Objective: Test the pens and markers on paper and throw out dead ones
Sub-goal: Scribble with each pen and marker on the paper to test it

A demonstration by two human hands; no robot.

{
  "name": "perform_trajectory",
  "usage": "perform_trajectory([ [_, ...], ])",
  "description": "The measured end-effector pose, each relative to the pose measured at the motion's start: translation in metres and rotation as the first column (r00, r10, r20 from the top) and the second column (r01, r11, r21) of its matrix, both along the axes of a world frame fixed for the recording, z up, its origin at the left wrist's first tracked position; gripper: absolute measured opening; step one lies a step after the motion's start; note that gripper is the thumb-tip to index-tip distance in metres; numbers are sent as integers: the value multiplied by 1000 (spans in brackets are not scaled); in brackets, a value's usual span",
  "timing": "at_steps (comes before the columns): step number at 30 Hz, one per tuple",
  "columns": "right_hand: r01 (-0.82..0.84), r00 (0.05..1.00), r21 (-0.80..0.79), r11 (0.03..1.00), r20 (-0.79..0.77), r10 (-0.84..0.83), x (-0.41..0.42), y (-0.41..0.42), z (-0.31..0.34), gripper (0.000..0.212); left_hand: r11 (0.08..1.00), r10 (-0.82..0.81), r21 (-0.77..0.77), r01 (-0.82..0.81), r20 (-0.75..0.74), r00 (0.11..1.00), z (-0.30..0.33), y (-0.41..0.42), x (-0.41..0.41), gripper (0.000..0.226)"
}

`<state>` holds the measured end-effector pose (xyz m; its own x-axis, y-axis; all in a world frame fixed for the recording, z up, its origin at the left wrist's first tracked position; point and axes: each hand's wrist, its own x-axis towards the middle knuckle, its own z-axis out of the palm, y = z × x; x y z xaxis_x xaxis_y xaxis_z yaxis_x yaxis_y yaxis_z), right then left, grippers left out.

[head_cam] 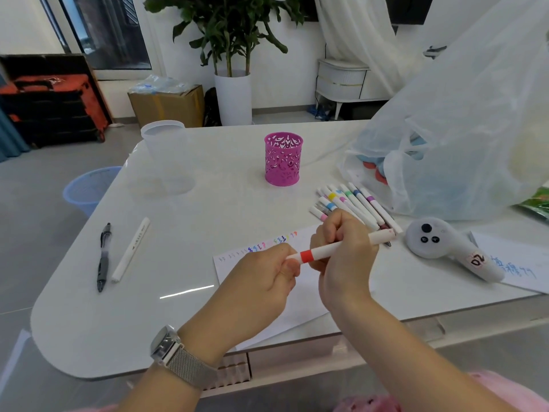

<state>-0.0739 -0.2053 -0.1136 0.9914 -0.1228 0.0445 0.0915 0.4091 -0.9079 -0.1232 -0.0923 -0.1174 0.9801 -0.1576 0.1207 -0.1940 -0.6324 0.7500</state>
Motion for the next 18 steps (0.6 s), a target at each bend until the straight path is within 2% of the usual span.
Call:
perform_trajectory([
  [5,-52,998,-7,999,-28,52,0,-2,0,30,997,12,-78,-13,-9,1000,-2,-3,-2,33],
  [8,-100,989,0,995,-106,100,6,-2,2,32,973,86,-217,-85,-4,996,4,-4,2,31],
  [12,-240,960,-81,967,-169,224,13,4,8,25,868,232,-438,-233,-56,971,14,9,14,26],
  [16,-256,964,-133,957,-106,243,27,-12,29,28,891,252,-383,-242,-26,967,19,24,18,24],
  [18,-321,947,-267,909,-61,316,33,-28,38,22,903,268,-348,-253,-6,964,18,29,19,25],
])
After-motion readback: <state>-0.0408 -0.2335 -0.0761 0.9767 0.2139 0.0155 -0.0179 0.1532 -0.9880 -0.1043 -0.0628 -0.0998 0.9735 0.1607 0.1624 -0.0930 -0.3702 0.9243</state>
